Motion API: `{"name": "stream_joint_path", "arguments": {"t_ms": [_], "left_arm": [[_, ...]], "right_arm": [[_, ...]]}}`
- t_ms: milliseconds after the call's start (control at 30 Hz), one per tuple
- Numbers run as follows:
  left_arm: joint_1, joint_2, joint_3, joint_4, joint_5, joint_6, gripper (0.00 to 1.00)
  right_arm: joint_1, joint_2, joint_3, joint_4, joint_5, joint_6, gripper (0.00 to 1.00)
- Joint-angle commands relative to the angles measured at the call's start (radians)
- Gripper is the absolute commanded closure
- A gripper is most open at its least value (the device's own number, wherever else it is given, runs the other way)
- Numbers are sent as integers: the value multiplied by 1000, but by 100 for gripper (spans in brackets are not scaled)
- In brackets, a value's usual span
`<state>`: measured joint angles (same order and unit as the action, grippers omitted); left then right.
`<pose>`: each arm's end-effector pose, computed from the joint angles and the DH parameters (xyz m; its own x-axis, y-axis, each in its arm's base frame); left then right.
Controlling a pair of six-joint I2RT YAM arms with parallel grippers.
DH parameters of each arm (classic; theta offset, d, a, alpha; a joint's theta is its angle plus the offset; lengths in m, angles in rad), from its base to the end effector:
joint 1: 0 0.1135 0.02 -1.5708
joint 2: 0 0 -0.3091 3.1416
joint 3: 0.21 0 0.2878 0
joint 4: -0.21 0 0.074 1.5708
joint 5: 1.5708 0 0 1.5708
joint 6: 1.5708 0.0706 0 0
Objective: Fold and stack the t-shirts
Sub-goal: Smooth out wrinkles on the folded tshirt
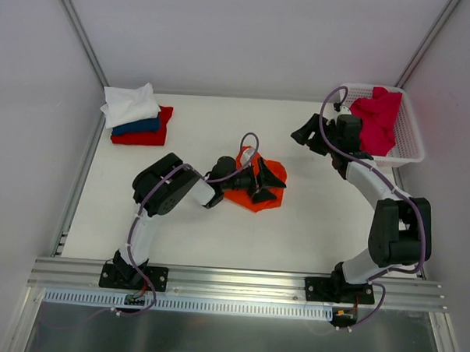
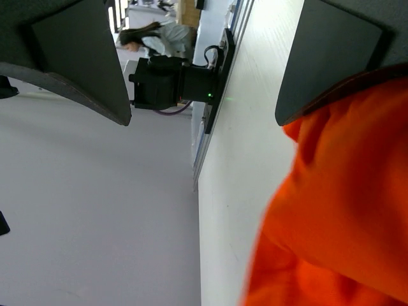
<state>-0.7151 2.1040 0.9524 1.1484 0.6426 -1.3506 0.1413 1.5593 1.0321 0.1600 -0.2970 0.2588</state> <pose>0.3324 -0.3447 0.1466 -0.9543 -0.2059 -0.2165 0.2111 0.0482 -0.9763 0.4149 0.0799 0.2820 -0.4473 0.1836 -0.8754 -0.3006 0.8909 0.3404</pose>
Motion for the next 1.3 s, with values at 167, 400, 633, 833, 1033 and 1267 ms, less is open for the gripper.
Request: {"name": "stream_joint_path", "arguments": {"t_ms": [167, 400, 633, 833, 1033, 1267], "left_arm": [[2, 64, -52, 219, -24, -84, 1], [43, -165, 35, -70, 20, 100, 1], [112, -220, 59, -161, 55, 131, 1], [176, -133, -27, -15, 68, 73, 1], [239, 8, -64, 148, 100, 4, 1], [258, -5, -29, 133, 137, 10, 1]], "right_arm": [[-14, -50, 6, 16, -21, 8, 29], [-16, -53, 0, 19, -21, 8, 29], [-16, -42, -4, 19, -34, 16, 29], [-14, -50, -7, 23, -33, 14, 29], [-16, -53, -10, 27, -37, 17, 29], [-16, -51, -20, 32, -36, 17, 29]]}}
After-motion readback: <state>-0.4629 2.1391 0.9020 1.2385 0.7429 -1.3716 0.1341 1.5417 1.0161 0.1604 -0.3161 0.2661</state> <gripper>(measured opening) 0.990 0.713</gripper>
